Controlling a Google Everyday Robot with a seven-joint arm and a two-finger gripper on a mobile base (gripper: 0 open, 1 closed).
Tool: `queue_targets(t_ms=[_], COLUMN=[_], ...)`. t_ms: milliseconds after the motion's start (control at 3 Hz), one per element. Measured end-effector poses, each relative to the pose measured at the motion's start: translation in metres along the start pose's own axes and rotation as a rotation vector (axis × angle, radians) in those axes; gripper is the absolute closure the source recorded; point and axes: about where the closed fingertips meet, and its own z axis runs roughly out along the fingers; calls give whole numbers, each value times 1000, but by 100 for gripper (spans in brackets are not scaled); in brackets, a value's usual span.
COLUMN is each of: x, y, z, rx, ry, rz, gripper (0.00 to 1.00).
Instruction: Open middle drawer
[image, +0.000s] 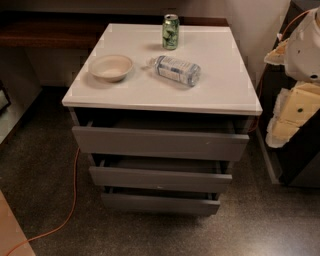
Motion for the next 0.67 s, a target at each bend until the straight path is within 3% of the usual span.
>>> queue_targets(t_ms=[667], x=[-3], y=[6], z=[10], rx=[4], ry=[-4], rz=[3], gripper=[0])
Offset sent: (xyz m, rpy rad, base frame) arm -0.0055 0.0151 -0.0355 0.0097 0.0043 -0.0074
